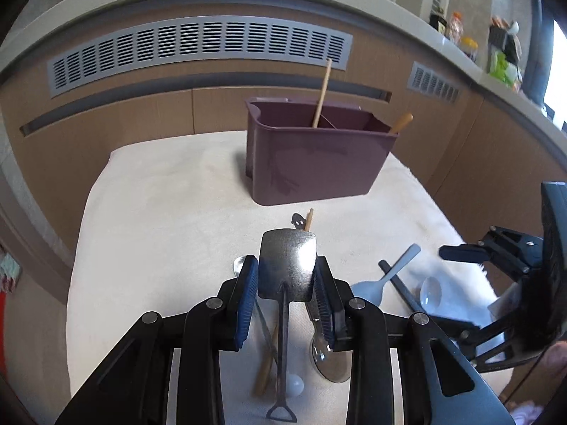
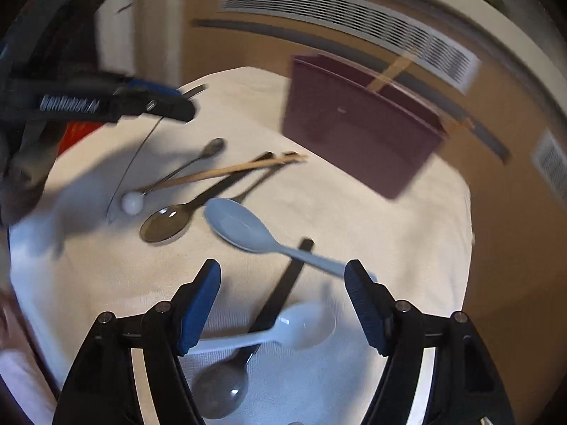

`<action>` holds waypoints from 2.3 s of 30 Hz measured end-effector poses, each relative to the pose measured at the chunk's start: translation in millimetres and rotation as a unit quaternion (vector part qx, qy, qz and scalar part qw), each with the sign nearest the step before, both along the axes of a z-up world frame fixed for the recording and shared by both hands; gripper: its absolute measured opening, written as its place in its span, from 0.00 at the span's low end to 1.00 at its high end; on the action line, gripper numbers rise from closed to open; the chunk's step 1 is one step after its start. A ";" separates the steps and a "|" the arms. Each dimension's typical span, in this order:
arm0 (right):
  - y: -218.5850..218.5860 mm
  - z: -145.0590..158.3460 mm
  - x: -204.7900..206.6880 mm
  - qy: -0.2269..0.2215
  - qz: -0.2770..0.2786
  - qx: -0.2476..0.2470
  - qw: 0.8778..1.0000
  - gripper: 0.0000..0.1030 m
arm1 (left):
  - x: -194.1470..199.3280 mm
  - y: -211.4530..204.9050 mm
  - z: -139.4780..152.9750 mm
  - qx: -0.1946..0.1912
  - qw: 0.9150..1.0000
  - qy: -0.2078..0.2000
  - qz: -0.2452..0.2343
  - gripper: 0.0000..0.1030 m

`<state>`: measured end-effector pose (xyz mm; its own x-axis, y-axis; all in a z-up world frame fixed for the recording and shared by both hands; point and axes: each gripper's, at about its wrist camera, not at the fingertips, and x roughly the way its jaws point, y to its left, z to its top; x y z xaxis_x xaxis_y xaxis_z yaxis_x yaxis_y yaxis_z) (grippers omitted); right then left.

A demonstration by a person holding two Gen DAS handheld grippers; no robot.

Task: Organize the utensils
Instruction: 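Grasp the small metal spatula by its blade with the left tool, then drop the spatula into the holder with left tool while right tool drops the white spoon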

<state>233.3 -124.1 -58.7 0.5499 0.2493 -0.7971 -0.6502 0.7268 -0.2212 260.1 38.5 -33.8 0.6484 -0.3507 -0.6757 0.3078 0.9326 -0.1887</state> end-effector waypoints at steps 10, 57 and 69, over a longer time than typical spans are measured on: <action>41.7 -20.3 51.9 0.075 0.122 -0.021 0.989 0.68 | -8.4 21.5 -6.2 -0.048 0.999 0.018 0.010 0.32; -96.8 274.6 58.8 -0.189 -0.156 0.352 0.903 0.09 | 0.5 -52.1 245.9 -0.039 0.956 -0.290 0.002 0.32; -77.3 205.7 156.0 -0.154 -0.176 0.349 0.907 0.09 | 111.7 -44.4 188.3 -0.049 0.974 -0.221 0.010 0.32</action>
<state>389.4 -201.5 147.1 0.8636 0.4000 -0.3070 -0.3361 0.9105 0.2410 371.8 -6.0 154.5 0.8756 -0.3833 -0.2939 0.3605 0.9236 -0.1302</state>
